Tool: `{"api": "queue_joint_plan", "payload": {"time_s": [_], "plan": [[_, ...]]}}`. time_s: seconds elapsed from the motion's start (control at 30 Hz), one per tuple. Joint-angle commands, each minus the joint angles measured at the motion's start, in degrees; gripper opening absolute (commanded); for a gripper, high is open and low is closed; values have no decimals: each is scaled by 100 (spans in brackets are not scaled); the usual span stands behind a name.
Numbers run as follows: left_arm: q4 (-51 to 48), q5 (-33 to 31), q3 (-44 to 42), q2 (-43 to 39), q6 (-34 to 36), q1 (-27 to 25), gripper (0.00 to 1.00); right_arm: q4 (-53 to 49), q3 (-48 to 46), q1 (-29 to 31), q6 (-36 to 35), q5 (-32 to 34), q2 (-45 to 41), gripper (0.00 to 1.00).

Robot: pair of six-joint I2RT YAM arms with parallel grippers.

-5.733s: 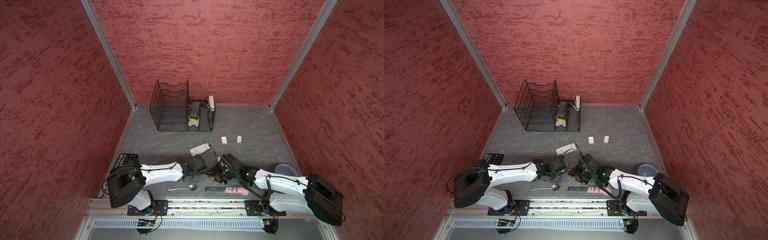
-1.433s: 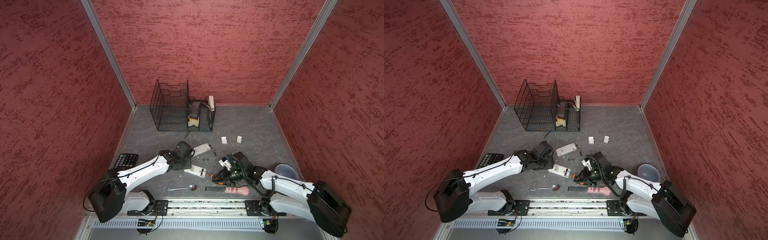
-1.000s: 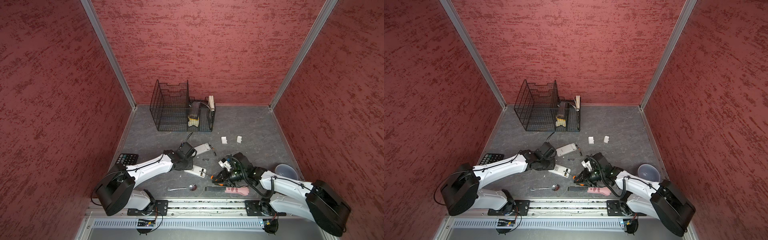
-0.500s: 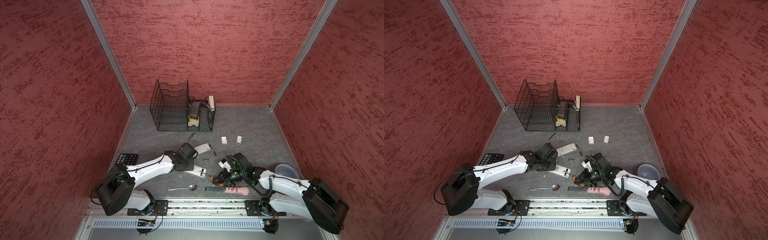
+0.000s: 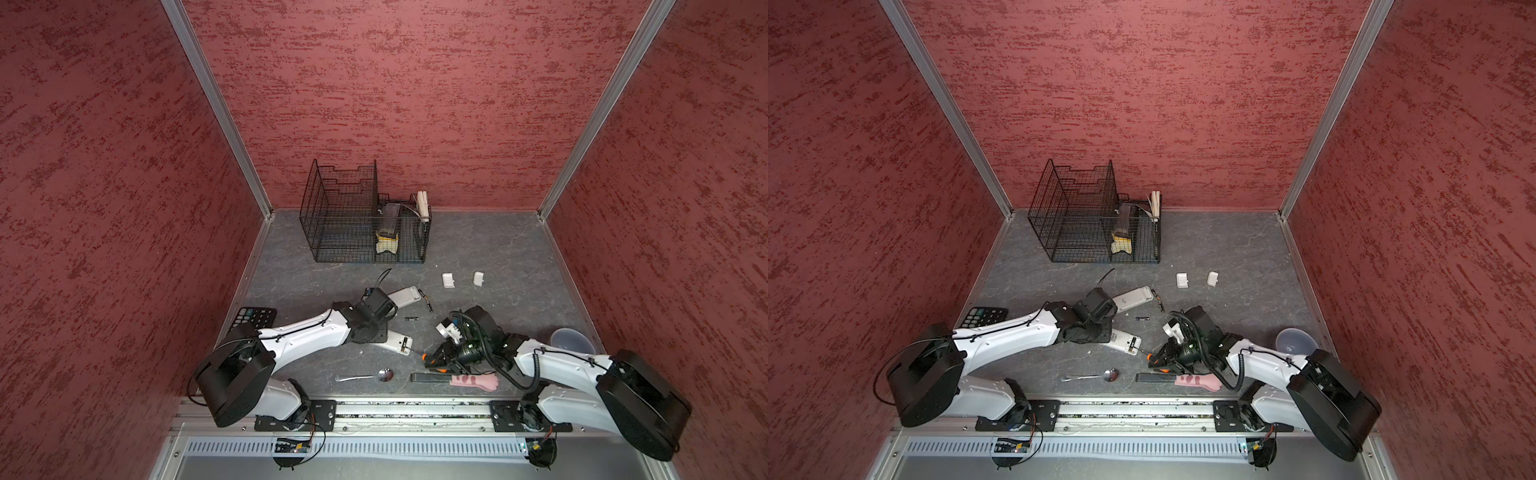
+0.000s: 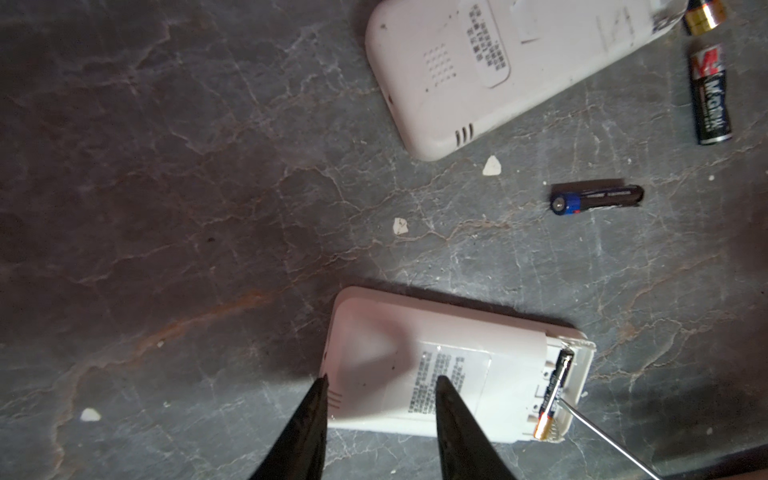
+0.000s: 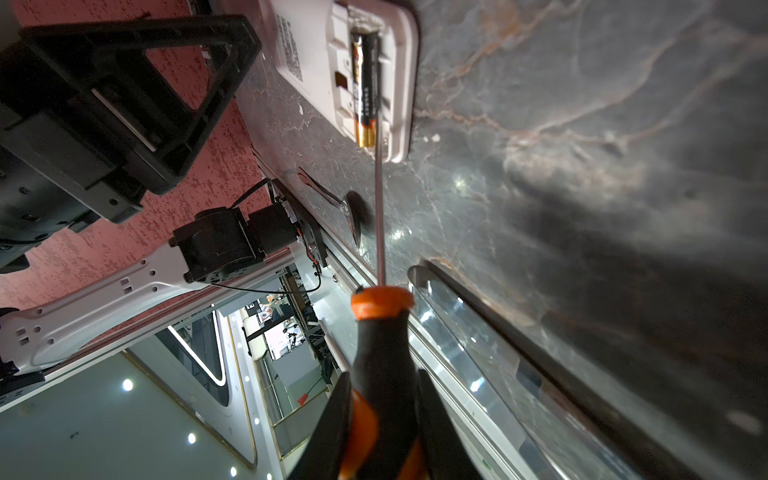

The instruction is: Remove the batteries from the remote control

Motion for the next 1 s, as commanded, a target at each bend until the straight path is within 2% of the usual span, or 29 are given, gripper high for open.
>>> {"api": "queue_joint_plan", "payload": {"time_s": [0.0, 0.97], "plan": [[-75, -153, -37, 116, 57, -34, 45, 262, -80, -31, -85, -162, 51, 0], [228, -17, -200, 563, 41, -90, 43, 1202, -174, -30, -82, -373, 613, 0]]}}
